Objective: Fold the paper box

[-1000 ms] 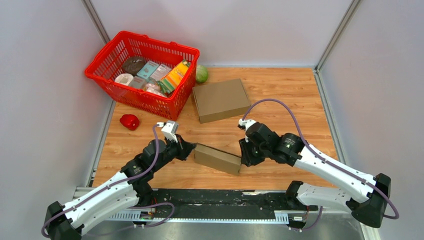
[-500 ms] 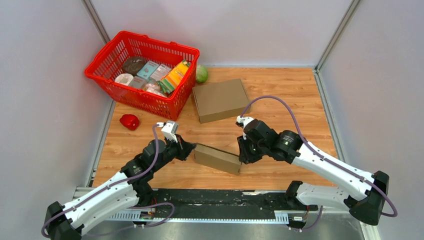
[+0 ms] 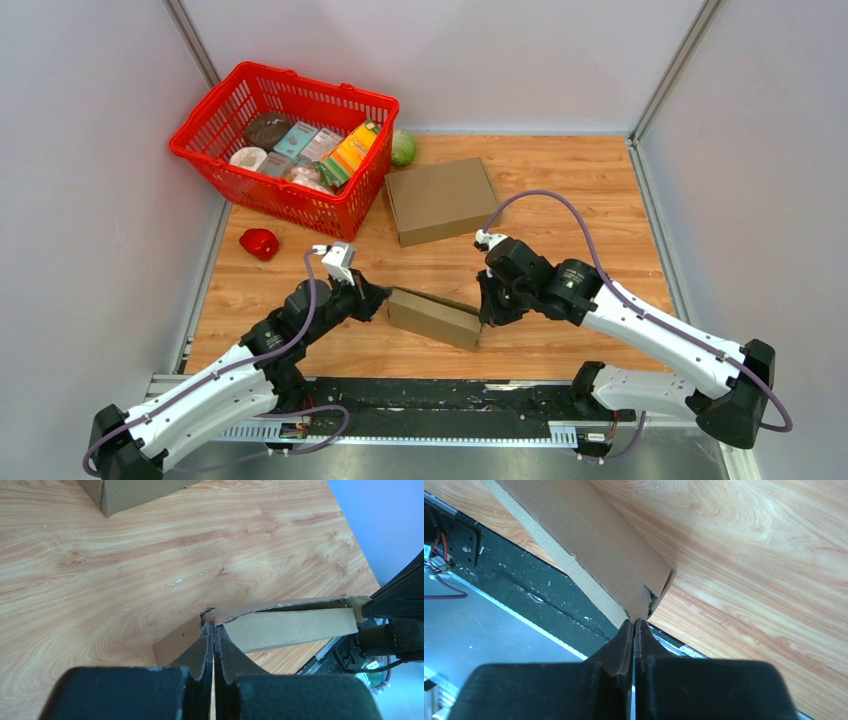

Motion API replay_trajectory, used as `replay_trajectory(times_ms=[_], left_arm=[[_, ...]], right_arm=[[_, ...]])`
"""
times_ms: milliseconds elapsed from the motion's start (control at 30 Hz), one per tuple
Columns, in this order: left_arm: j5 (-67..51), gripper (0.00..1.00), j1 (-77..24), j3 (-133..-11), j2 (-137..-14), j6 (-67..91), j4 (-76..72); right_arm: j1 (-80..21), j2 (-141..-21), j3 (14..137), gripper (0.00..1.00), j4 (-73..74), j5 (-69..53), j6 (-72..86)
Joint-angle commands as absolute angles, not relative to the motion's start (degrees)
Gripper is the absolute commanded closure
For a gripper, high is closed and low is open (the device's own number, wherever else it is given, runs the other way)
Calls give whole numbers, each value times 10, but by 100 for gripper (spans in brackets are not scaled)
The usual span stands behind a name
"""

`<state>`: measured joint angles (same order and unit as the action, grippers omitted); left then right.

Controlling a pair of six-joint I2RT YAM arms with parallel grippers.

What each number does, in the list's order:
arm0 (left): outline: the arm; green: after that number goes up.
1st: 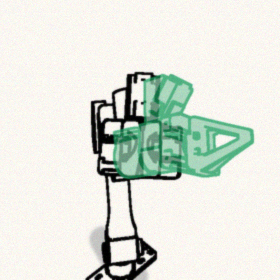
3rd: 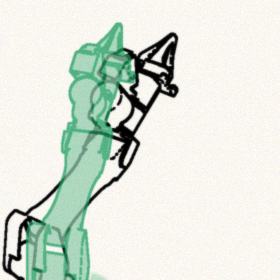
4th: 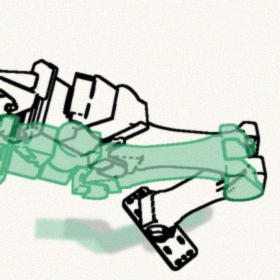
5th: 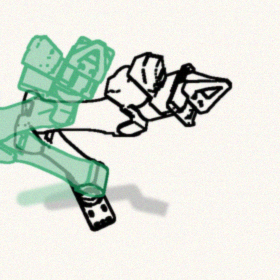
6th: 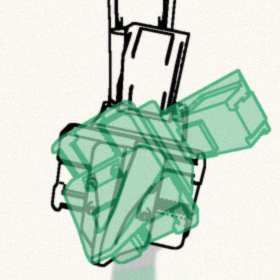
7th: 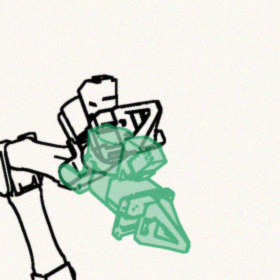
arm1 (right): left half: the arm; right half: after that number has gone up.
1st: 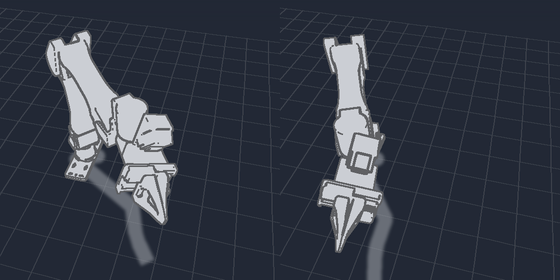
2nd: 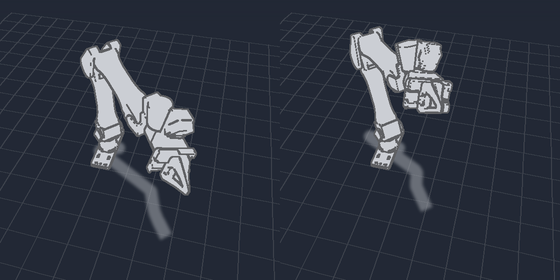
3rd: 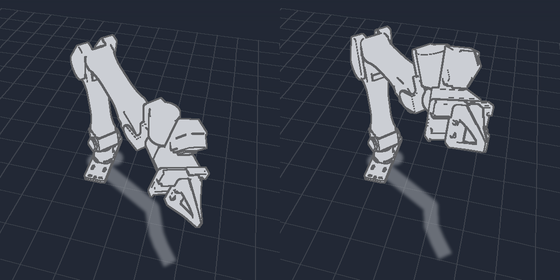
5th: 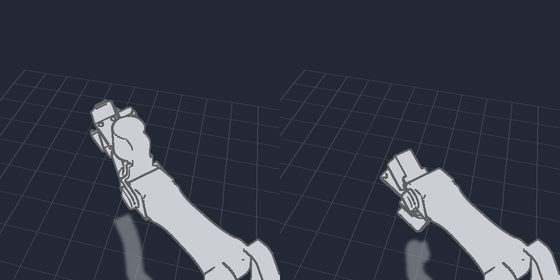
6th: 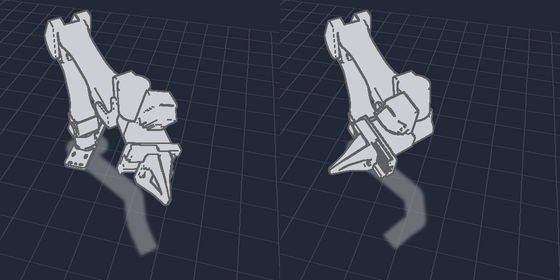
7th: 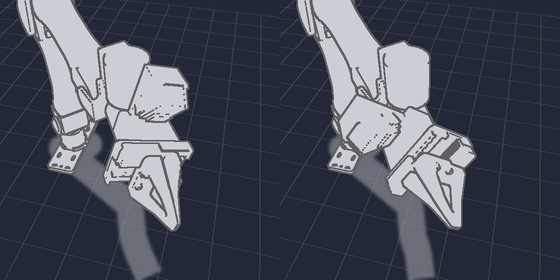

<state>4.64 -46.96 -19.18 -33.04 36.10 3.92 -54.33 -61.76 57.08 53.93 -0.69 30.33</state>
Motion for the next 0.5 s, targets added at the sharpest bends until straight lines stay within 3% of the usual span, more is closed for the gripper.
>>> replay_trajectory(times_ms=[0, 467], left_arm=[[38, 100, -473, -192, -333, 367, 75], [35, 100, -473, -183, -323, 373, 73]], right_arm=[[-545, -618, 595, 100, 505, -25, 373], [-527, -597, 570, 100, 495, -18, 530]])
